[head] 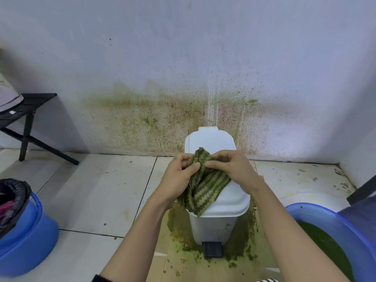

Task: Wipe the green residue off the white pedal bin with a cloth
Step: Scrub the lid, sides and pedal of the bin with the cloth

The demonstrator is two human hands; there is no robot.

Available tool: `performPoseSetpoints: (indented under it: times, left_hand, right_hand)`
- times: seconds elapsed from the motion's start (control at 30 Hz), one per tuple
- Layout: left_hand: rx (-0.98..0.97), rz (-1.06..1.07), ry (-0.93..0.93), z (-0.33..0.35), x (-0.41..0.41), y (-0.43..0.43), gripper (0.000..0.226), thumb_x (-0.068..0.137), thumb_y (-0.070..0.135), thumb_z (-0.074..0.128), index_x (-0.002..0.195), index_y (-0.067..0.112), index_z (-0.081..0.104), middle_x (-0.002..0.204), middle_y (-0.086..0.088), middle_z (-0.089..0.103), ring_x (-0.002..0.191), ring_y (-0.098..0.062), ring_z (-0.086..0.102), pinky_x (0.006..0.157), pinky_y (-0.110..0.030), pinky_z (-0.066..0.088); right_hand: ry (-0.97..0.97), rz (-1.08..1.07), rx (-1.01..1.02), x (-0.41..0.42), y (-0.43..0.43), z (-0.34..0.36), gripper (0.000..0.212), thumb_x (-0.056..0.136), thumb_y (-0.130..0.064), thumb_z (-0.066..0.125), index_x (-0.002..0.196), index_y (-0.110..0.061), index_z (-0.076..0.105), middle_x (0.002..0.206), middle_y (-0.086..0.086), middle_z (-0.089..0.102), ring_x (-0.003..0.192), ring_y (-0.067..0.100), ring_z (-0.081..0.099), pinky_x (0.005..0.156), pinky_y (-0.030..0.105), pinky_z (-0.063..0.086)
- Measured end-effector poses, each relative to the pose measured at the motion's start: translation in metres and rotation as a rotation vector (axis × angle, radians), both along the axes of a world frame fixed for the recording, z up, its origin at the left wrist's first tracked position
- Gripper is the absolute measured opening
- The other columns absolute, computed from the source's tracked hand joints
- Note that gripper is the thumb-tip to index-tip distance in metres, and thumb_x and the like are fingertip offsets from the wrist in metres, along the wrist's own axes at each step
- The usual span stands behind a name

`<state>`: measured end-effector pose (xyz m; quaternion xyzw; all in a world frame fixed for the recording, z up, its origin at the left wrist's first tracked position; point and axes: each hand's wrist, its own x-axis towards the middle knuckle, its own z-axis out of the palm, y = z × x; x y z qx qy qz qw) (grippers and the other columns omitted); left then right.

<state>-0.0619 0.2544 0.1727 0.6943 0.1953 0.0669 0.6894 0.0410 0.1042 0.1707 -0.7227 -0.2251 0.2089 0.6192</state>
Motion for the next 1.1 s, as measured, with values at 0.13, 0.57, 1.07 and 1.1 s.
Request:
performPoseSetpoints:
  times: [0.13,0.57,1.07,1.1]
  left_hand:
    - [0.368,-0.089,0.130,-0.002,-0.001,0.010,0.054,0.071,0.033,0.086,0.112,0.020,0.054,0.106,0.003,0.067,0.096,-0.014,0.068,0.079,-0.035,0.058]
    - [0.514,0.099,-0.316,0.059,0.032,0.034,0.018,0.075,0.008,0.082,0.081,0.016,0.068,0.092,0.009,0.073,0.095,-0.003,0.067,0.087,-0.018,0.052]
    - [0.181,0.054,-0.099,-0.006,-0.013,0.019,0.041,0.083,0.006,0.075,0.119,0.021,0.062,0.083,-0.016,0.073,0.084,-0.019,0.069,0.083,-0.026,0.056]
    - [0.151,0.099,-0.080,-0.005,-0.003,0.019,0.040,0.084,0.008,0.075,0.120,0.019,0.060,0.081,-0.023,0.067,0.080,-0.023,0.065,0.080,-0.025,0.055]
  right_hand:
    - [0.006,-0.123,0.121,0.004,0.007,-0.002,0.012,0.076,-0.015,0.082,0.085,-0.009,0.075,0.080,0.002,0.076,0.076,0.009,0.070,0.070,0.019,0.054]
    - [-0.233,-0.089,0.244,0.040,-0.034,0.052,0.023,0.085,0.004,0.068,0.102,-0.012,0.068,0.100,0.005,0.075,0.098,0.016,0.071,0.089,0.024,0.055]
    - [-0.043,-0.221,0.062,-0.013,-0.070,-0.024,0.015,0.086,-0.005,0.071,0.100,-0.008,0.072,0.088,0.003,0.078,0.088,0.015,0.073,0.083,0.020,0.053]
    - [-0.027,-0.252,0.061,-0.009,-0.065,-0.023,0.016,0.086,-0.009,0.071,0.102,-0.009,0.071,0.088,0.006,0.077,0.089,0.018,0.073,0.086,0.025,0.054]
